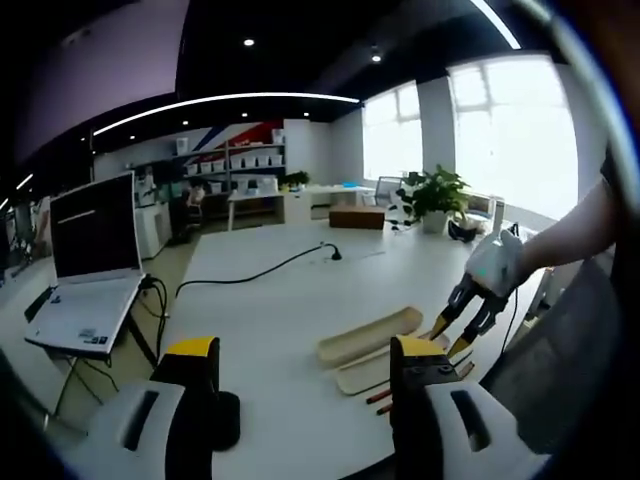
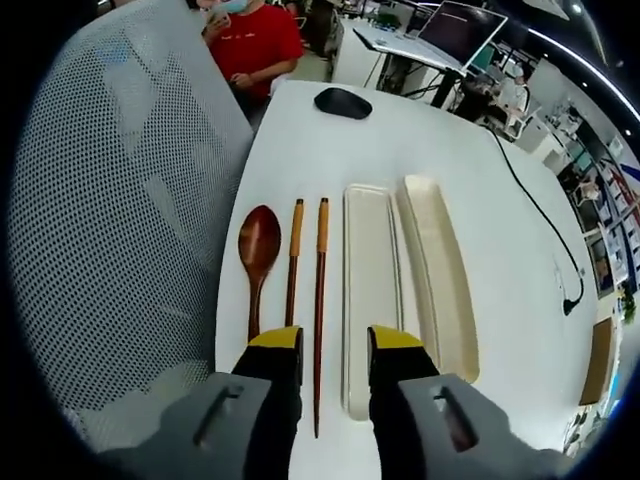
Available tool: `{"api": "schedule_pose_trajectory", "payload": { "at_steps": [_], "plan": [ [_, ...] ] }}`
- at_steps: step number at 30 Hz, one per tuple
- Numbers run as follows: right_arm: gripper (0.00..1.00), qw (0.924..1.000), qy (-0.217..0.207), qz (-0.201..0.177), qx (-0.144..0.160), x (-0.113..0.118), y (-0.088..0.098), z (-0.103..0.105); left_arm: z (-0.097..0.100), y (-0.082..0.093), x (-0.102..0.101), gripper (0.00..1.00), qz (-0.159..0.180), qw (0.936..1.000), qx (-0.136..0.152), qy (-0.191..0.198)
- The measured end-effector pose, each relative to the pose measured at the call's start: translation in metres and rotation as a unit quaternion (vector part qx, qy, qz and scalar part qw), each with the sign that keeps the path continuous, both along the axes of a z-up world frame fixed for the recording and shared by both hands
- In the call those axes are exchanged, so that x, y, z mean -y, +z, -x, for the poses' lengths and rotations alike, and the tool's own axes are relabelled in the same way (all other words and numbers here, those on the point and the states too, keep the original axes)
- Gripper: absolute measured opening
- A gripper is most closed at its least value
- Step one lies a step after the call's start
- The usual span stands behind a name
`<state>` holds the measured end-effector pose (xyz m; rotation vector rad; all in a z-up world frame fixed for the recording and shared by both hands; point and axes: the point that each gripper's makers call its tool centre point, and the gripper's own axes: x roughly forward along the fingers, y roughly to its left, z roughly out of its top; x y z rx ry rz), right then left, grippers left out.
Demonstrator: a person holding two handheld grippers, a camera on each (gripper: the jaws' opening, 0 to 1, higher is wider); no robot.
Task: Arrange the utensils inside the cutlery case until each visible utensil rests in its matching compartment.
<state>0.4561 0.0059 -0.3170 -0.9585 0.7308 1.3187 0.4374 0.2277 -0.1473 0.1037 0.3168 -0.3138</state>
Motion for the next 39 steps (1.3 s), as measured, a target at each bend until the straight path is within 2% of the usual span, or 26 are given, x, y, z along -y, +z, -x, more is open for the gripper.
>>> {"api": "schedule_pose_trajectory", "payload": {
  "at_steps": [2, 30, 39],
  "plan": [
    [0.20, 0.9999, 0.008, 0.011, 0.001, 0.002, -0.004, 0.000, 0.000, 0.000, 0.000, 0.71, 0.000, 1.0000, 0.001, 0.000],
    [0.14, 0.9989, 0.021, 0.034, -0.027, -0.009, -0.031, 0.007, -0.001, 0.001, -0.001, 0.70, 0.002, 1.0000, 0.003, 0.002],
    [0.11, 0.9984, 0.022, 0.038, -0.035, -0.011, -0.033, 0.006, -0.001, 0.001, -0.002, 0.70, 0.004, 1.0000, 0.003, 0.003]
  ]
}}
